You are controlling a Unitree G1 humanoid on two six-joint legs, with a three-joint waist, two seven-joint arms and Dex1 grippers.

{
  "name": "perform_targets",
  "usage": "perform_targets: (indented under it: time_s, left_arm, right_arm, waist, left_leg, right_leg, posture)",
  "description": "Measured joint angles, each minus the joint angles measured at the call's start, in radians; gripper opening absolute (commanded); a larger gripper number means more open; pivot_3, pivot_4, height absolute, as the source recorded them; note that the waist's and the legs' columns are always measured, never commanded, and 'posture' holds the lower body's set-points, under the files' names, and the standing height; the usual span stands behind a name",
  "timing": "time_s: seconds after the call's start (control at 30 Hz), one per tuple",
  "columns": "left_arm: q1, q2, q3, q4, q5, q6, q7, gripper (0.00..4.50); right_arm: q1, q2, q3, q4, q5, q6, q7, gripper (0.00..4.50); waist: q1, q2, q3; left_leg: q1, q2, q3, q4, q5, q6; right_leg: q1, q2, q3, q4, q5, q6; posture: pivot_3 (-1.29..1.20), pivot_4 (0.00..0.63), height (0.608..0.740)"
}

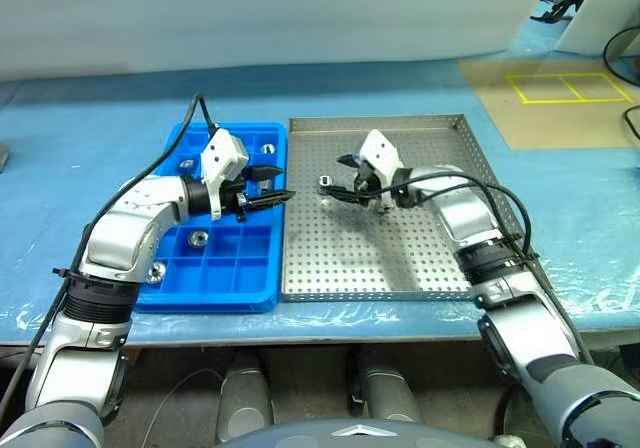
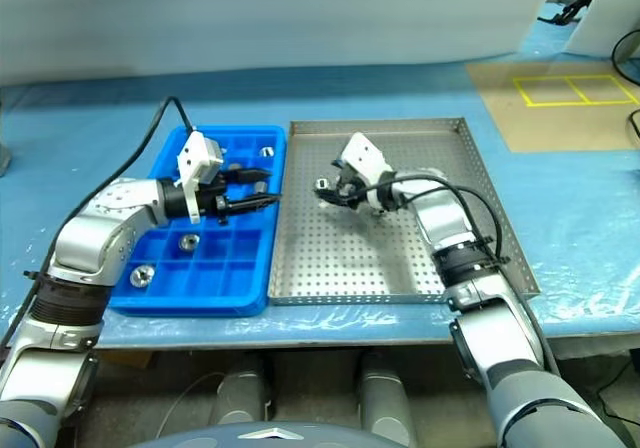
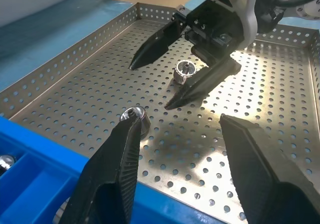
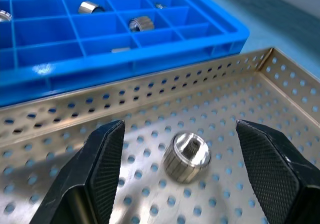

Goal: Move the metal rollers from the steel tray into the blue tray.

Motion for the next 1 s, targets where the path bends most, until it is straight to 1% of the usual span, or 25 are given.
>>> perform_targets:
  time_s: [0.23,0.37,0.6,0.7,0.83,1.0]
  left_arm:
    - [-0.004,0.018,0.024,0.014,-0.001,0.002,0.005,2.63]
    - [0.0,0.02,0.032,0.011,-0.002,0.007,0.008,2.63]
    - [0.023,0.033,0.038,-0.034,-0.015,0.04,0.008,2.63]
    - [0.034,0.048,0.038,-0.042,-0.016,0.039,-0.004,2.7]
    - [0.04,0.054,0.038,-0.035,-0.014,0.038,-0.002,2.7]
    - [0.043,0.054,0.038,-0.034,-0.012,0.037,0.002,2.7]
  right_arm:
    - [-0.054,0.082,-0.001,0.259,-0.036,-0.087,-0.039,3.7]
    - [-0.088,0.111,-0.015,0.401,-0.045,-0.13,-0.064,3.7]
    - [-0.144,0.146,-0.054,0.573,-0.049,-0.187,-0.101,3.7]
    - [-0.143,0.158,-0.054,0.605,-0.054,-0.203,-0.099,3.03]
    - [-0.143,0.163,-0.061,0.604,-0.052,-0.217,-0.085,1.68]
    - [-0.143,0.166,-0.062,0.604,-0.056,-0.222,-0.093,1.63]
  waist:
    - [0.005,0.0,0.0]
    - [0.005,0.0,0.0]
    - [0.004,0.0,0.0]
    - [0.005,0.0,0.0]
    - [0.006,0.0,0.0]
    - [0.006,0.0,0.0]
  left_leg:
    - [-0.002,0.0,0.0,0.0,0.0,0.001]
    - [-0.002,0.0,0.0,0.0,0.0,0.001]
    - [-0.001,0.001,0.0,0.0,0.0,0.001]
    - [-0.001,0.001,0.0,0.0,0.0,0.001]
    - [-0.001,0.001,0.0,0.0,0.0,0.001]
    - [-0.001,0.001,0.0,0.0,0.0,0.001]
  right_leg:
    - [0.0,0.0,-0.001,-0.001,0.0,0.0]
    - [0.0,0.0,-0.001,-0.001,0.0,0.0]
    - [0.0,0.0,-0.002,0.0,0.0,-0.001]
    - [0.0,0.0,-0.002,0.0,0.0,-0.001]
    - [0.0,0.0,-0.002,0.0,0.0,-0.001]
    - [0.0,0.0,-0.002,0.0,0.0,-0.001]
  posture:
    - [-0.06,0.15,0.74]
    - [-0.05,0.15,0.74]
    - [-0.04,0.15,0.74]
    - [-0.04,0.15,0.74]
    - [-0.04,0.15,0.74]
    - [-0.04,0.15,0.74]
